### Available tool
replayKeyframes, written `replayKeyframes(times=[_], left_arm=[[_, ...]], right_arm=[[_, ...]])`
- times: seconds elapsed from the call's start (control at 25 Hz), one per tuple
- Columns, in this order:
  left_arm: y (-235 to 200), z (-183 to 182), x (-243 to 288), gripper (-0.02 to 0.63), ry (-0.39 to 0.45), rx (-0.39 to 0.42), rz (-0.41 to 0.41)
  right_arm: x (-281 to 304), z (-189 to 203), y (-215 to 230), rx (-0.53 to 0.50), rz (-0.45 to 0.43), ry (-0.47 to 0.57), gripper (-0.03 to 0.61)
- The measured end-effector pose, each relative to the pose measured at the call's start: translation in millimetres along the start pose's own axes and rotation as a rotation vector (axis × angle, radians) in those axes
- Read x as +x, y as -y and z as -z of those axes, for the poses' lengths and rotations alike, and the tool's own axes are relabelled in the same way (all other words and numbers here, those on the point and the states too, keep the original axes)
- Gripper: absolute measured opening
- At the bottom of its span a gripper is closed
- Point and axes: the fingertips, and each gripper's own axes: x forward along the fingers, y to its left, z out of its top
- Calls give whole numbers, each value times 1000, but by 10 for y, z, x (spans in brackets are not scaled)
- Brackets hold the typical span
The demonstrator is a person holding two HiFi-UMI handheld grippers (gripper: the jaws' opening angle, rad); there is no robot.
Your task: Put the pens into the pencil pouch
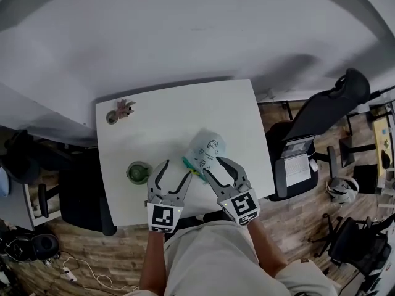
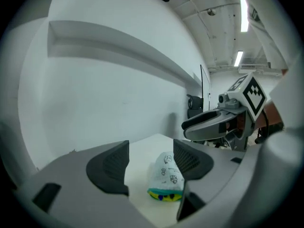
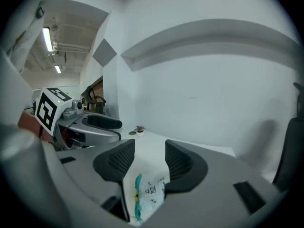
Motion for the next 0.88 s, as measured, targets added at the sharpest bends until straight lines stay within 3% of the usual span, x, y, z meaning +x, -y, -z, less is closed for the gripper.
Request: replayKeyframes(times=[0.12, 0.36, 0.52, 0.64, 0.88], left_arm=[[-109, -350, -57, 295, 75, 11, -33], [-265, -964, -244, 302, 224, -45, -121], [-274, -1208, -388, 302, 230, 68, -138], [-276, -1262, -460, 304, 249, -31, -174], [-205, -1228, -516, 305, 227, -31, -194]], right_arm=[[-96, -369, 68, -23, 25, 85, 206], [-283, -1100, 64, -63, 39, 268, 215], [-400, -1347, 67, -67, 39, 327, 221], [-442, -1384, 94, -85, 33, 338, 229], [-532, -1311, 140, -87, 17, 324, 229]])
